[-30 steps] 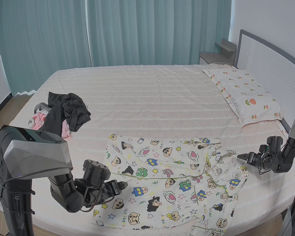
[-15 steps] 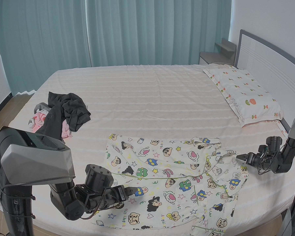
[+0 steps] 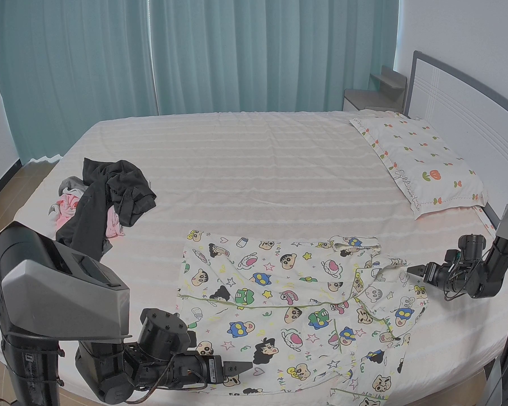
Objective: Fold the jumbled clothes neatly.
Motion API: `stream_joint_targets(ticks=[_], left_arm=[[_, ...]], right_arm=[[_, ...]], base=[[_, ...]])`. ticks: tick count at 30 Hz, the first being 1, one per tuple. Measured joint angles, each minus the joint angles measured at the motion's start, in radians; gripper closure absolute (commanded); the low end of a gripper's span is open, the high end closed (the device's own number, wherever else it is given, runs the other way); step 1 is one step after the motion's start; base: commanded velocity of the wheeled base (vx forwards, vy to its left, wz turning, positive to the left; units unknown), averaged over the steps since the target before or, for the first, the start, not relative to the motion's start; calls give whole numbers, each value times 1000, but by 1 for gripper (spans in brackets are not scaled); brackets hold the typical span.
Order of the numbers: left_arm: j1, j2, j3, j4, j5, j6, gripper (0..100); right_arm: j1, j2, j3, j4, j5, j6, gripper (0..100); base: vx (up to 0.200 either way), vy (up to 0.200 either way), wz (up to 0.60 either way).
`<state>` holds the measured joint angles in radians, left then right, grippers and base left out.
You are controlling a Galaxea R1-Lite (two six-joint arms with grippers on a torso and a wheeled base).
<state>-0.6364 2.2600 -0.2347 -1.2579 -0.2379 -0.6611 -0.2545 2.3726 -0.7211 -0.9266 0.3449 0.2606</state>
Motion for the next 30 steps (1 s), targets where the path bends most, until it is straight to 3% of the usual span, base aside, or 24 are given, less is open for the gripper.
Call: stream_joint_targets(ticks=[7, 13, 21, 30], left_arm=[[21, -14, 2, -22, 22, 3, 0], [123, -34, -24, -17, 133, 1, 0], [197, -10, -152, 156, 241, -1, 0], [225, 46, -217, 182, 265, 2, 0]], right_arm=[[0, 0, 0, 0, 0, 0, 0], [1, 0, 2, 0, 0, 0, 0], [1, 0, 5, -1, 0, 0, 0], [2, 0, 6, -1, 0, -1, 0]], base=[[0, 0, 0], [0, 0, 0], [0, 0, 0], [0, 0, 0]])
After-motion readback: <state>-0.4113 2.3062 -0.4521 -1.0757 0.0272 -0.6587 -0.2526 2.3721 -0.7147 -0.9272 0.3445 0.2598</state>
